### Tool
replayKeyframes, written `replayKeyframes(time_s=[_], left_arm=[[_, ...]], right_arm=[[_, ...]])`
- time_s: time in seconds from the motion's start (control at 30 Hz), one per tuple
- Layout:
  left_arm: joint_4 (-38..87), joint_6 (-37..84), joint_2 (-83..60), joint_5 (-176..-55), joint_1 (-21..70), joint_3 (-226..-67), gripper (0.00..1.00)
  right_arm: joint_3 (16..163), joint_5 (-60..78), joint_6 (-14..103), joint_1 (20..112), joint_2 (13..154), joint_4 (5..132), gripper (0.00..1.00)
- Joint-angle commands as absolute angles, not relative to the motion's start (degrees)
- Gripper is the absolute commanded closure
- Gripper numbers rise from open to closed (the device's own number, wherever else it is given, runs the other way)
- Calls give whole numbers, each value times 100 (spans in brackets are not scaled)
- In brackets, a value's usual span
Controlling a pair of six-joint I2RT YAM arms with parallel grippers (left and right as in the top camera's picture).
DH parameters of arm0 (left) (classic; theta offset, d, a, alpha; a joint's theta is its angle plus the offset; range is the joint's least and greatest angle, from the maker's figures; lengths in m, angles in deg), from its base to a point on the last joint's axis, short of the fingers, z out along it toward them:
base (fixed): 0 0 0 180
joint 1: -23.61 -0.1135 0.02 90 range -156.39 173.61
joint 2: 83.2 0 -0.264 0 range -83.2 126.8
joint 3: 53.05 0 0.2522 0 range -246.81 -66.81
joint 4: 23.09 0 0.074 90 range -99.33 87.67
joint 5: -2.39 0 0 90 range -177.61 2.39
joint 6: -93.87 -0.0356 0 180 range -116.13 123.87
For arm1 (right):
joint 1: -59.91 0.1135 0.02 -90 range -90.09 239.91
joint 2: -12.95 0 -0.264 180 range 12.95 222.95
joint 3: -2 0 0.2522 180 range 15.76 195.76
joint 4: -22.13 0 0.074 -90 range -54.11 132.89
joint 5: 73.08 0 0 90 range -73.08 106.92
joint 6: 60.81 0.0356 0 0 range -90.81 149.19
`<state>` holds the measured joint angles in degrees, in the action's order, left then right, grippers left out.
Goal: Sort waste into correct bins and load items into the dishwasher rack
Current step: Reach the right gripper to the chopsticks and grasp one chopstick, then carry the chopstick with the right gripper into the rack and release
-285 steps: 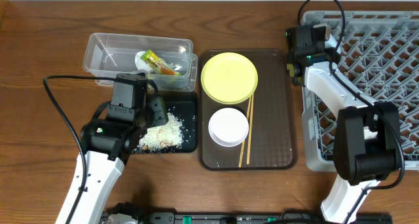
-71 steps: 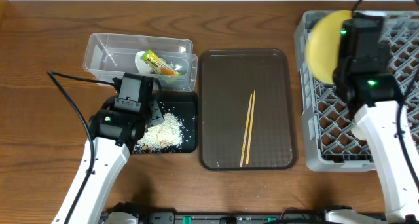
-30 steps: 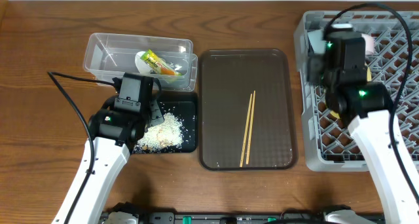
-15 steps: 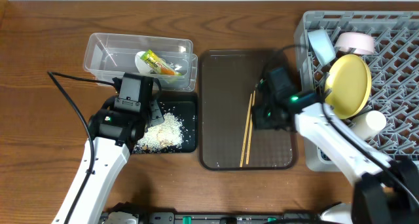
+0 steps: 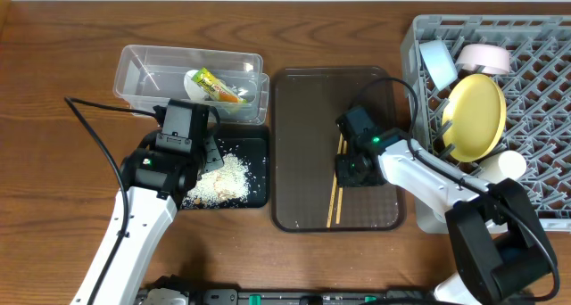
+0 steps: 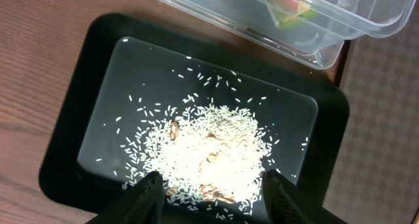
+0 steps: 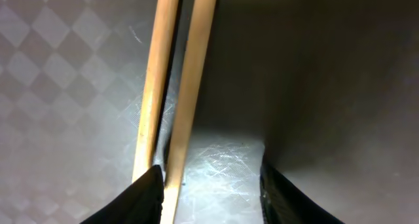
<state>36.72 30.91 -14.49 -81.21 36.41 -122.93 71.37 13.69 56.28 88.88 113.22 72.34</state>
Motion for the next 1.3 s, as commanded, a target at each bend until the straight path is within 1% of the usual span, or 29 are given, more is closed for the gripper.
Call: replayKeyframes(time_s=[0.0, 0.13, 0.27, 0.47, 0.57, 0.7, 0.87, 1.07, 1.27], left_arm=[[3669, 3122, -1434, -8071, 3617, -12258, 48], [3669, 3122, -1434, -8071, 3617, -12258, 48], [3669, 3122, -1434, -8071, 3617, -12258, 48], [3669, 3122, -1434, -8071, 3617, -12258, 48], [3669, 3122, -1434, -8071, 3617, -12258, 48], [3672, 3122, -1434, -8071, 3617, -12258, 48], [3691, 3122, -1434, -8071, 3617, -12258, 48], [3689, 3122, -1434, -8071, 3617, -12258, 48], [3687, 3122, -1434, -8071, 3617, -12258, 48]], right_arm=[[7103, 1581, 5997, 8934, 11488, 7293, 60], [7103, 1837, 6135, 8934, 11488, 7391, 67], [7103, 2152, 6386, 8934, 11488, 7551, 68], [7103, 2099, 6389, 8934, 11486, 7534, 91], [7133, 1981, 6386, 8927, 11484, 7534, 99], [7367, 1942, 6153, 8812, 11442, 7695, 99], [8099, 1949, 5431, 8416, 11057, 8340, 99], [8917, 1949, 4419, 7651, 10299, 8633, 99], [9074, 1949, 3320, 6757, 9936, 8784, 99]])
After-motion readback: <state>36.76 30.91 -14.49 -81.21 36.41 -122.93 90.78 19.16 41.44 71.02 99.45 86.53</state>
